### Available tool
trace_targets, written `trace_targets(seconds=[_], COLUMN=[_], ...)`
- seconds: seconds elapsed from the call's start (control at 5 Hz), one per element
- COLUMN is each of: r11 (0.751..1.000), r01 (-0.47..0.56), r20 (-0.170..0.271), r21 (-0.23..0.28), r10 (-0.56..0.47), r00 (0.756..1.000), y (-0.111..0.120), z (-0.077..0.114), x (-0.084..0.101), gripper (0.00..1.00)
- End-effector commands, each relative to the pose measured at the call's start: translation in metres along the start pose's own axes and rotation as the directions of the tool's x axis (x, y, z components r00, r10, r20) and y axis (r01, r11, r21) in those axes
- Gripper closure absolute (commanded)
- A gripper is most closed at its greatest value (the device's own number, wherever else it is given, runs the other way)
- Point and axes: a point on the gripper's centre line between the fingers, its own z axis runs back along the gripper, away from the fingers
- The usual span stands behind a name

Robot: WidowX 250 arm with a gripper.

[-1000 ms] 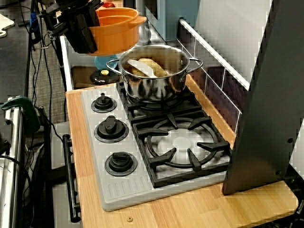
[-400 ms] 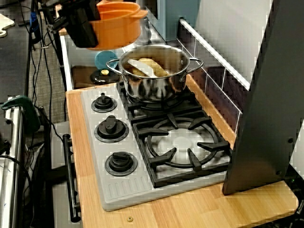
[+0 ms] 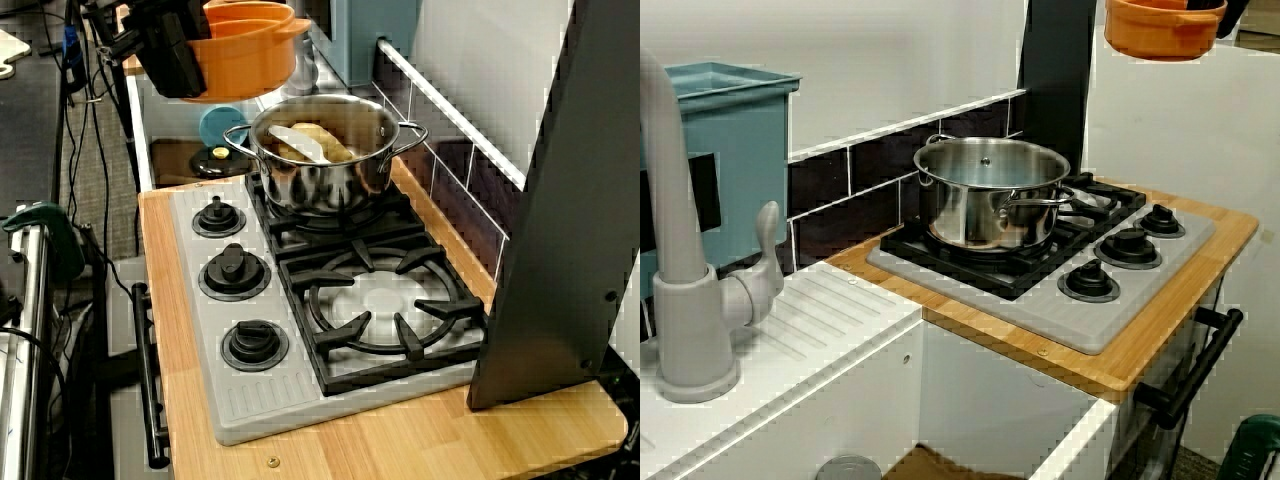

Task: Lift pot from stove

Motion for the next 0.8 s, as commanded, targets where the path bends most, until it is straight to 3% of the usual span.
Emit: trace_targets(seconds=[0.0,0.6], r11=[1.0,1.0], r01=[0.002,-0.001], r20=[0.043,0.046], r21=[0.01,0.009], r10=[-0.003,0.001], r00=[0.999,0.999], y=[-0.0036,-0.0007], z=[0.0128,0.0152], x=[0.001,-0.0008], gripper=[1.0,1.0])
